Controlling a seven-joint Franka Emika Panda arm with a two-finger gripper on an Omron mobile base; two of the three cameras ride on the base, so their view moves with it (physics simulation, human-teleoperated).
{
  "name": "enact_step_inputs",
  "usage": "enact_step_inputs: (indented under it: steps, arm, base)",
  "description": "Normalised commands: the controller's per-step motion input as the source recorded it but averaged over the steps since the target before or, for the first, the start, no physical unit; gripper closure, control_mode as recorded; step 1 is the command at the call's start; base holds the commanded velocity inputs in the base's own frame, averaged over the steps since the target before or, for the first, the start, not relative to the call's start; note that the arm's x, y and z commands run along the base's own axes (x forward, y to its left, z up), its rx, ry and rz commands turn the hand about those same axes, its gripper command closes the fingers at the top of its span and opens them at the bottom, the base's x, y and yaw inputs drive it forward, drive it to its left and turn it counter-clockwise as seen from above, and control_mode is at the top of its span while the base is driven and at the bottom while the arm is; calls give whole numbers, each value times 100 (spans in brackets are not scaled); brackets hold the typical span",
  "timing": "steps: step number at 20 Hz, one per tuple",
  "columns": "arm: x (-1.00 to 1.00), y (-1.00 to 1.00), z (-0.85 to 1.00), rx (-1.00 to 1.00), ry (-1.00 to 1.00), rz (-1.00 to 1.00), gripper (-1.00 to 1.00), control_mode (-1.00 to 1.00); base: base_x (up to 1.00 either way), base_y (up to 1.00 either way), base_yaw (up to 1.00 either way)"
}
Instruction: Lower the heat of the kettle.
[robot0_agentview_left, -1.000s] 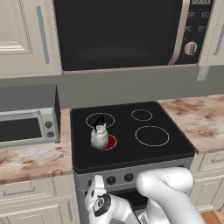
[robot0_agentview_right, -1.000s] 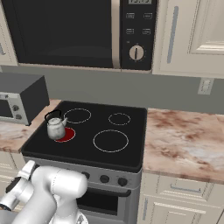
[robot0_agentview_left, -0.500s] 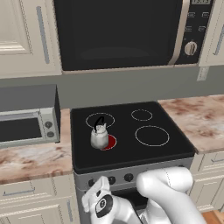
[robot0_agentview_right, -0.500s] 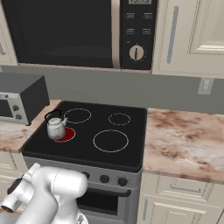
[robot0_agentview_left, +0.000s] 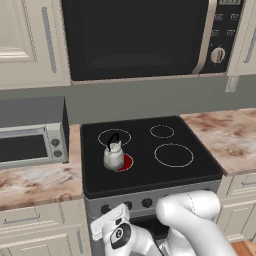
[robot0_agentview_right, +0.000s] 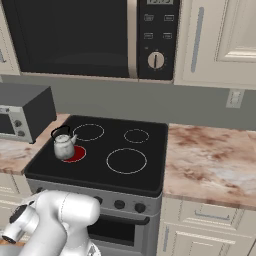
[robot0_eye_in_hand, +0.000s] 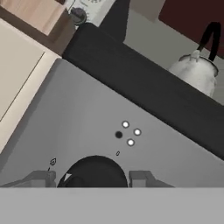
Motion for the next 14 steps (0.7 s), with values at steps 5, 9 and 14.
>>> enact_step_inputs:
  steps: [5, 9, 14]
  arm:
    - [0, -14, 6, 32, 0, -3, 100, -100]
    - [2, -14, 7, 30, 0, -3, 100, -100]
    - [3, -15, 9, 31, 0, -3, 100, -100]
  base:
    - [0, 0, 0]
    - [0, 0, 0]
    - [0, 0, 0]
